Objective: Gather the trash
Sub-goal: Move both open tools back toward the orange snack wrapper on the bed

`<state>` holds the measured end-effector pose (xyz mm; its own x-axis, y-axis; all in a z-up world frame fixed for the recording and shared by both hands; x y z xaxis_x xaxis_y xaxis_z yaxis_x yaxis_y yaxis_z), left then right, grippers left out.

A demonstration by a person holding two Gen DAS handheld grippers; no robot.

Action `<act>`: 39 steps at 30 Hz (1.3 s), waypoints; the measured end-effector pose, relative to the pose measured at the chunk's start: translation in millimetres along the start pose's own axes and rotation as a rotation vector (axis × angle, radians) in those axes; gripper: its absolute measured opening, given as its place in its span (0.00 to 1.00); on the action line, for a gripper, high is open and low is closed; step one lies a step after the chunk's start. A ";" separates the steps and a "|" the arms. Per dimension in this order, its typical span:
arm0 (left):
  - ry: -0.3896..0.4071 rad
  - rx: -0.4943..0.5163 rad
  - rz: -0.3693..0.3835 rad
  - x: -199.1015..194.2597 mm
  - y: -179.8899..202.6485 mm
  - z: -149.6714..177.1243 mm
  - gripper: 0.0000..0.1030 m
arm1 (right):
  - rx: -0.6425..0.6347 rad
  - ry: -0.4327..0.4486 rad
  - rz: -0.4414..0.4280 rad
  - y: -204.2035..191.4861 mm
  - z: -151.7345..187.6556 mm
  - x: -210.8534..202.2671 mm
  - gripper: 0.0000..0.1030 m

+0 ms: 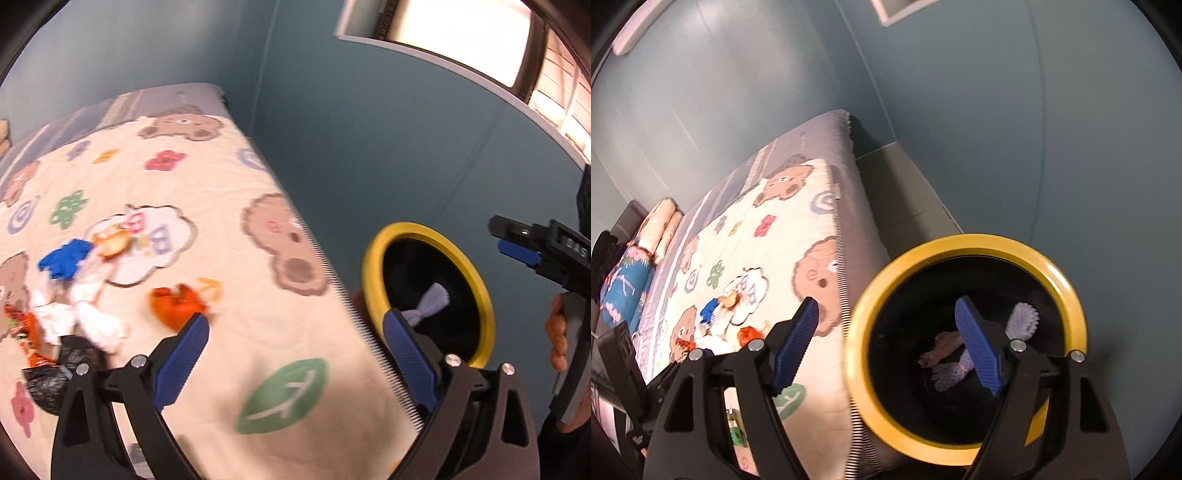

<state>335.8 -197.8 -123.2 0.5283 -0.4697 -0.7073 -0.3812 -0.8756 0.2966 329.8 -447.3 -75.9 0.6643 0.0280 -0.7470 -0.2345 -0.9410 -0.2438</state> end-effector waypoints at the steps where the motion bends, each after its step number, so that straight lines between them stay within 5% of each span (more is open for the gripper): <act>1: 0.007 -0.007 -0.015 -5.4 -8.7 -0.1 0.89 | -0.009 0.001 -0.004 -7.2 -0.1 -1.1 0.72; 18: 0.041 -0.158 -0.216 -72.3 -153.2 14.9 0.92 | -0.169 -0.044 -0.095 -136.9 19.4 11.8 0.77; 31: 0.043 -0.283 -0.309 -99.4 -236.5 37.3 0.92 | -0.259 -0.094 -0.158 -213.8 43.3 42.1 0.90; 39: 0.028 -0.359 -0.335 -97.4 -273.6 54.4 0.92 | -0.332 -0.149 -0.158 -246.5 66.5 72.9 0.90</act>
<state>347.4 93.7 -170.4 0.5994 -0.1536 -0.7856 0.0963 -0.9605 0.2612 388.8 -190.9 -111.5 0.5579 0.2063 -0.8038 0.1208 -0.9785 -0.1673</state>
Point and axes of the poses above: each gripper's, at about its wrist camera, not at the fingertips, and x roughly the way its jaws point, y to its right, z to its underside, the point moved 10 cm from there along x, roughly the way its jaws point, and after that the axes turned 7 degrees about z, right-handed, at the moved point
